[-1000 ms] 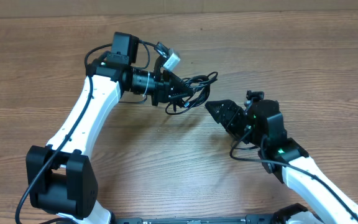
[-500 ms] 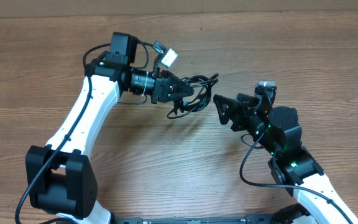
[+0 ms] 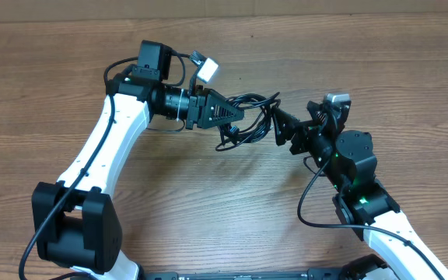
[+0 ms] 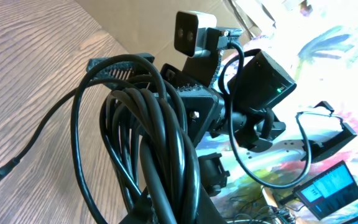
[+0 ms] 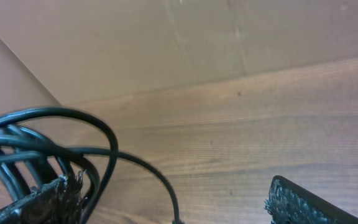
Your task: Untangle cables
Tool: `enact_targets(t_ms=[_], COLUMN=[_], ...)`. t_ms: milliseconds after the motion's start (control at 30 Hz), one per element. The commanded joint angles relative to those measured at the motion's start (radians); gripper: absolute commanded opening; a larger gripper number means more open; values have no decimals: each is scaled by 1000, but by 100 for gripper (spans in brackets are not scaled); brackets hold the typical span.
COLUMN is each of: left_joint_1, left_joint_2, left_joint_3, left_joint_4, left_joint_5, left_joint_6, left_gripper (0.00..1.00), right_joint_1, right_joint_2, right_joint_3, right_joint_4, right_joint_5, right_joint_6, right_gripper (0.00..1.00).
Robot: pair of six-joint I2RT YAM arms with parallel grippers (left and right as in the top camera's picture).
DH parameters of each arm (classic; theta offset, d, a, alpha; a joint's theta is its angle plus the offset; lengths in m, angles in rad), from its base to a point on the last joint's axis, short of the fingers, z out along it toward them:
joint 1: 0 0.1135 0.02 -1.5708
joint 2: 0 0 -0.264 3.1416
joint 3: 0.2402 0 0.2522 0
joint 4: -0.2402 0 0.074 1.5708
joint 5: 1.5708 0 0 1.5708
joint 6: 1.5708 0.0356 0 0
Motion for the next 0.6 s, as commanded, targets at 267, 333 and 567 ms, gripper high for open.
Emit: enact_targets(t_ms=[267,333,567], left_joint_1=[-31,-47,-106], left_joint_2=[-37,-37,-37], left_joint_3=[14,14,14], left_joint_4=[-2,-2,-2], left_joint_5=[103,103,104], left_joint_6=[-5,-5,-75], left_gripper=[4,4,4], right_joint_1=[-7,-6,-8], right_joint_2=[29,51,158], right_joint_3=[-6,-6,3], right_joint_4=[110,124,192], right_joint_5=[11,12,187], right_joint_6=[35,35,92], right_gripper=[95,94,89])
